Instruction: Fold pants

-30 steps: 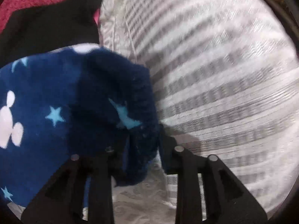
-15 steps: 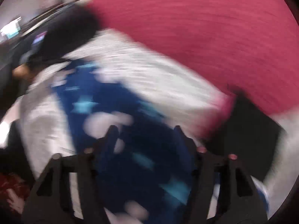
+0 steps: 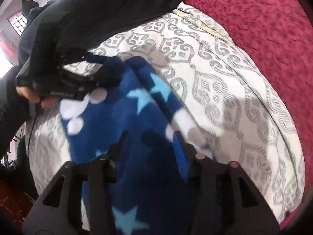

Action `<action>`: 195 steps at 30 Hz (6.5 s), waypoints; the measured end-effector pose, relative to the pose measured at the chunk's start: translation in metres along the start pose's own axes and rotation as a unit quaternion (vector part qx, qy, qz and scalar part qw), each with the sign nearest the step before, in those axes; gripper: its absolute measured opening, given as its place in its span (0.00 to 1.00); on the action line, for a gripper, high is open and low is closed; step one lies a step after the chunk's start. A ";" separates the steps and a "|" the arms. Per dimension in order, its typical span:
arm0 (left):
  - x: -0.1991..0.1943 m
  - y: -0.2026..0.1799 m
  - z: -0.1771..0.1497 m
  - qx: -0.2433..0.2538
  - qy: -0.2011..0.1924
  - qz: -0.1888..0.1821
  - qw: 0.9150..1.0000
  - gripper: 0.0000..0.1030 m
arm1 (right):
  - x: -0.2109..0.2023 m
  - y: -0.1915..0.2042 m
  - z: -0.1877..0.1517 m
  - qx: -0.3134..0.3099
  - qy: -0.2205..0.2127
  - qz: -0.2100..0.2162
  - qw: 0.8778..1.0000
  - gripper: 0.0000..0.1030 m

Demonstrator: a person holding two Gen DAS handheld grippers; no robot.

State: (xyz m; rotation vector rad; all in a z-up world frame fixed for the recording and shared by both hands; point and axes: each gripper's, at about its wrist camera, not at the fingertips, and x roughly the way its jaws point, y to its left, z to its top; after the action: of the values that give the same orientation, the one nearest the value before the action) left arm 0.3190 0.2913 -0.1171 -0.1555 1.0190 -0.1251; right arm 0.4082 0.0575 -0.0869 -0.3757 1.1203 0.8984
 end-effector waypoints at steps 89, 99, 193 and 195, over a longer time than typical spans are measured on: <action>-0.030 -0.006 -0.058 -0.187 0.018 0.004 0.982 0.50 | -0.074 0.082 -0.209 0.119 0.004 -0.199 0.973 0.47; -0.068 0.026 -0.066 -0.186 -0.013 0.097 0.978 0.15 | -0.098 0.085 -0.233 0.148 -0.010 -0.201 0.968 0.55; -0.058 -0.536 -0.164 0.311 0.086 -0.264 0.909 0.22 | -0.318 -0.045 -0.585 0.621 -0.091 -0.454 0.633 0.18; -0.055 -0.535 -0.166 0.311 0.090 -0.257 0.911 0.22 | -0.315 -0.049 -0.598 0.626 -0.052 -0.456 0.630 0.18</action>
State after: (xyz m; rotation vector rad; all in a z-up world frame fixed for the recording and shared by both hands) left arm 0.1321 -0.2359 -0.0562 0.1803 1.0551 -0.9503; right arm 0.0345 -0.5078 -0.0655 0.3076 0.9946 -0.8385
